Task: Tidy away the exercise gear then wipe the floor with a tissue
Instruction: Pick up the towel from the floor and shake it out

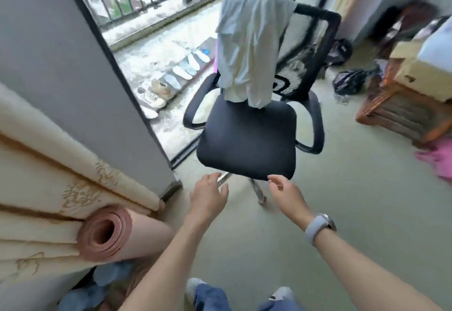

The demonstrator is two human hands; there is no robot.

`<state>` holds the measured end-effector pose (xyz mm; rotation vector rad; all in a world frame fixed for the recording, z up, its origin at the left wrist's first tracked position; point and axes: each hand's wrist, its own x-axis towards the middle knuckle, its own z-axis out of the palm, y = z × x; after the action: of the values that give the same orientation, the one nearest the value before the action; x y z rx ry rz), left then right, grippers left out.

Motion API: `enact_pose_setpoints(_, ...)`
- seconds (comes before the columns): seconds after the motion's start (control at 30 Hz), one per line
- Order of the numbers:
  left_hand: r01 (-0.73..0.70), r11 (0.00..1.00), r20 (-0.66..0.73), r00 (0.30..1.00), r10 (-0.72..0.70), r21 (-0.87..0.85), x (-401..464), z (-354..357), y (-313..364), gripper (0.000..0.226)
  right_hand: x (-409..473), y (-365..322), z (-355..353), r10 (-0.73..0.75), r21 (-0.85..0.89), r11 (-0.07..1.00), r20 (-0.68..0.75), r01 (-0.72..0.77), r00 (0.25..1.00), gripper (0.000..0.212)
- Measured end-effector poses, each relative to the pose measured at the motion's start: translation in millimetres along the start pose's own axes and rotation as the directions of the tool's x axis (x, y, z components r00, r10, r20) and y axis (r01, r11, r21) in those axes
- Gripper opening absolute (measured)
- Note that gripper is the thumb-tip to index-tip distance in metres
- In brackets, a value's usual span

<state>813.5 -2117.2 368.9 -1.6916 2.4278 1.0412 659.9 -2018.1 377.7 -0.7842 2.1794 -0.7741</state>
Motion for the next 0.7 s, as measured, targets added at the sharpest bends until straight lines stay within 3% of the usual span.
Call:
enact_pose_setpoints(0.13,-0.199,0.978,0.096,0.977,0.192,0.069,-15,60,131,0.043,-25,87,-116,0.125,0.082,0.99,-0.153,-0.113,0.98,0.03)
enact_pose_setpoints(0.23,-0.382,0.917,0.209,0.911,0.355,0.11,-39,117,231,0.044,-52,159,-198,0.226,0.169,0.968,-0.28,-0.184,0.933,0.029)
enact_pose_setpoints(0.47,-0.727,0.68,0.473,0.635,0.611,0.096,-107,244,421,0.044,-130,298,-343,0.453,0.334,0.888,-0.52,-0.316,0.724,0.031)
enact_pose_setpoints(0.7,-0.907,0.416,0.662,0.351,0.662,0.065,-172,378,570,0.045,-194,421,-436,0.643,0.518,0.765,-0.616,-0.381,0.454,0.033)
